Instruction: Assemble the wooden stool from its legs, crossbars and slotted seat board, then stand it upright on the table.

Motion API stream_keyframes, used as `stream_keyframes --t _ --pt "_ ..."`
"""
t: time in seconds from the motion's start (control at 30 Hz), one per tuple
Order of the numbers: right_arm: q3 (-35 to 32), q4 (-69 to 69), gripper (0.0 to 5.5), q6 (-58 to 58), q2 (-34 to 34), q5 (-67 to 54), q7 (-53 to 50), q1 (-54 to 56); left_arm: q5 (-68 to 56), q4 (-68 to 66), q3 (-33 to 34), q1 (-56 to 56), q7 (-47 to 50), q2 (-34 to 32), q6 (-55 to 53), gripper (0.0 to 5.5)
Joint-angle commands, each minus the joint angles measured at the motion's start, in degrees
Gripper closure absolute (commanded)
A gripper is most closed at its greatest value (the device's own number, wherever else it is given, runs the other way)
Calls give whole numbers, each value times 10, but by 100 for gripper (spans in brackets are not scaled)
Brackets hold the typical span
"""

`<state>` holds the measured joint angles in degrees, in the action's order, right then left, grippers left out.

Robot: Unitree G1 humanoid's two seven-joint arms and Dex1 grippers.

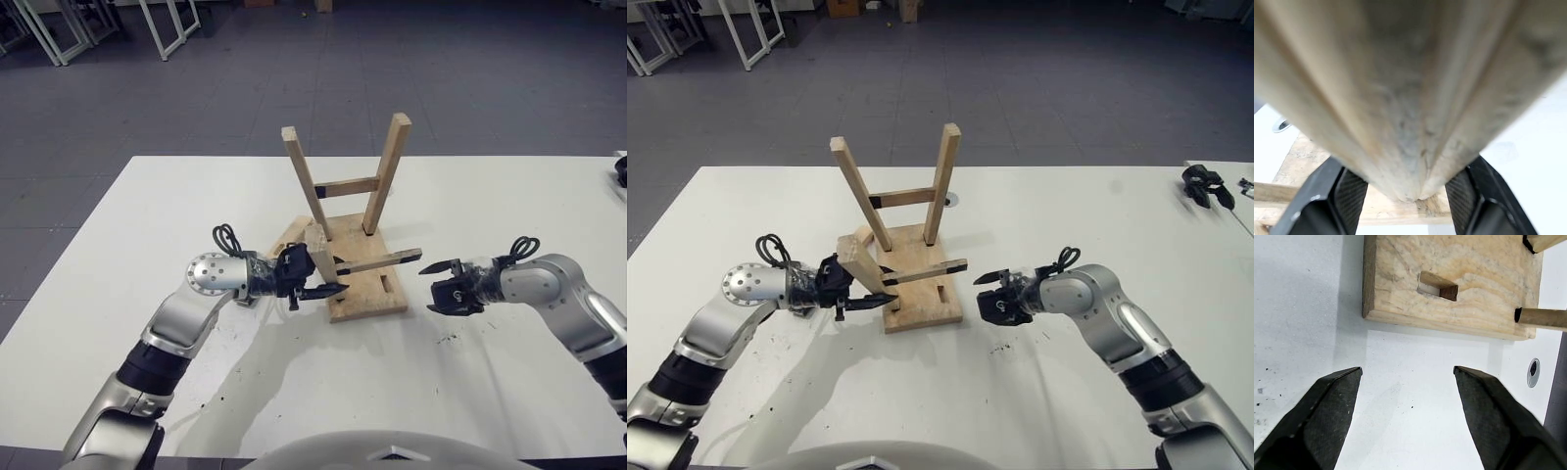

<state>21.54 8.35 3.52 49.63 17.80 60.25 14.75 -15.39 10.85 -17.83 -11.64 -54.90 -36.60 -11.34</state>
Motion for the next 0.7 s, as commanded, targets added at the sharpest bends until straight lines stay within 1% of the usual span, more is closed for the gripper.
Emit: stream_keyframes --t 0.03,0.1,0.23,0.27,0.3,0.43,0.47,0.53,0.6,0.63,0.7 --pt "-11 9 205 -13 -4 0 -6 0 113 -44 -67 69 24 -52 -69 346" --pt "-12 8 205 -14 -6 -1 -5 2 105 -47 -69 63 28 -50 -67 346" --pt "-13 14 205 -26 -9 -6 -4 -2 82 -56 -49 11 15 -41 -39 346" --pt "-13 14 205 -28 -9 -7 -4 -2 76 -56 -43 0 11 -39 -29 307" --pt "-14 14 205 -29 -9 -7 -3 -2 69 -52 -35 -9 7 -36 -16 286" --pt "-16 21 205 -38 -10 -7 -1 -10 5 -13 27 -30 -9 -11 -10 230" --pt "-17 22 205 -40 -10 -7 -1 -11 -18 7 45 -26 -19 -17 -21 215" --pt "-17 22 205 -41 -10 -5 -1 -14 -40 43 73 8 -40 -55 -41 173" --pt "-18 23 205 -44 -11 -5 -2 -14 -33 69 108 64 -35 -98 -63 173" --pt "-19 24 205 -46 -12 -4 -3 -15 -30 76 126 86 -24 -110 -73 173" --pt "-23 28 205 -54 -15 -6 -7 -20 -17 82 159 117 19 -110 -90 173"
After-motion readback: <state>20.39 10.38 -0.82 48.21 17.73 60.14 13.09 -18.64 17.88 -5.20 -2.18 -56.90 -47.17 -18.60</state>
